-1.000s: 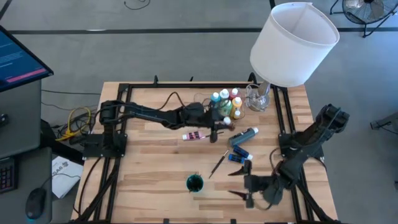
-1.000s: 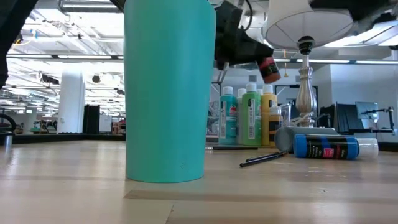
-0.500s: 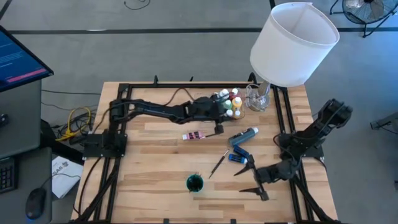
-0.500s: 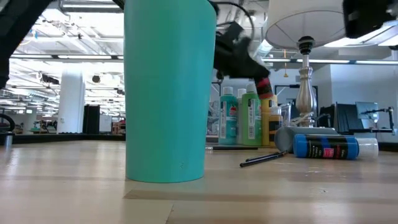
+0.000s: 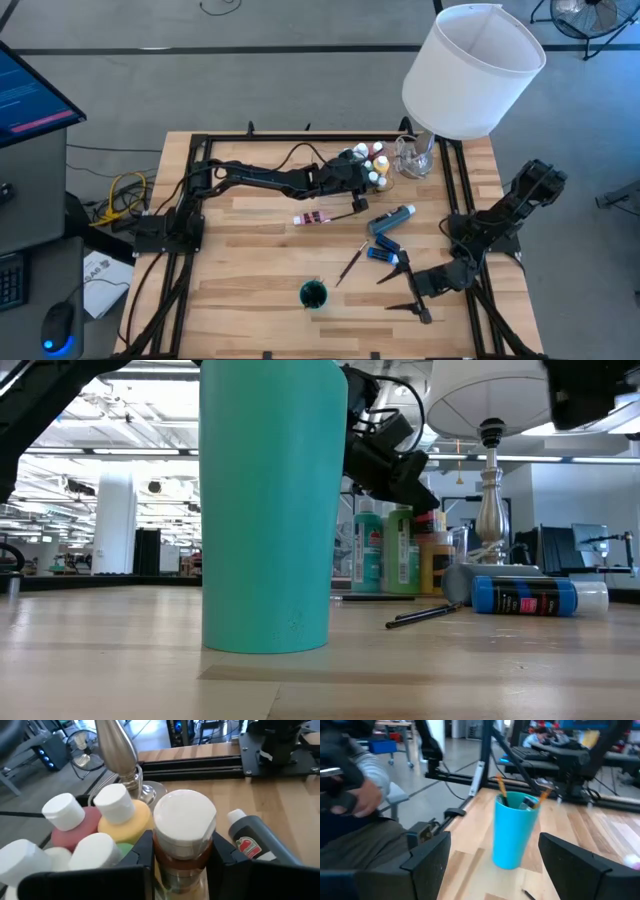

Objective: Pick & Place Paint Supplies
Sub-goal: Put the small orange paint bottle into the transparent bin

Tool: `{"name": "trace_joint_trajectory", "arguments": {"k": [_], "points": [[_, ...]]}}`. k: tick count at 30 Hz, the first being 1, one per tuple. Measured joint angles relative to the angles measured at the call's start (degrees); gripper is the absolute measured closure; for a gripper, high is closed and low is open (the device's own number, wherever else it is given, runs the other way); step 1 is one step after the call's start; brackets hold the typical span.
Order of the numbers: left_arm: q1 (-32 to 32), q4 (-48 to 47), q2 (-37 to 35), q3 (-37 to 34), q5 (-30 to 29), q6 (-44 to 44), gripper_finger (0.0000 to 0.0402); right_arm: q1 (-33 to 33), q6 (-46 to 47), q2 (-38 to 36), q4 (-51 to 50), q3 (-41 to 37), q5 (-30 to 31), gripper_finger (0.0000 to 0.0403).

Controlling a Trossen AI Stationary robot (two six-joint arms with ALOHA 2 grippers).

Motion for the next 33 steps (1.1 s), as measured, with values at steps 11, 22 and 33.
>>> {"name": "trace_joint_trajectory", "arguments": {"k": [11, 22, 33], "points": [[-1.03, 0.82, 2.06, -0.04, -1.68, -2.88, 0.0348, 3.12, -1.65, 0.0, 0.82, 0.0, 0.27, 0.0106], [-2.53, 4.09, 5.76, -0.04, -7.81, -5.42, 0.0347, 3.08, -1.76, 0.0, 0.77, 0.0, 0.42, 0.0106], [-2.36, 3.5, 5.73, -0.04, -7.41, -8.14, 0.0345, 3.08, -1.61, 0.01, 0.73, 0.0, 0.41, 0.0106]]}}
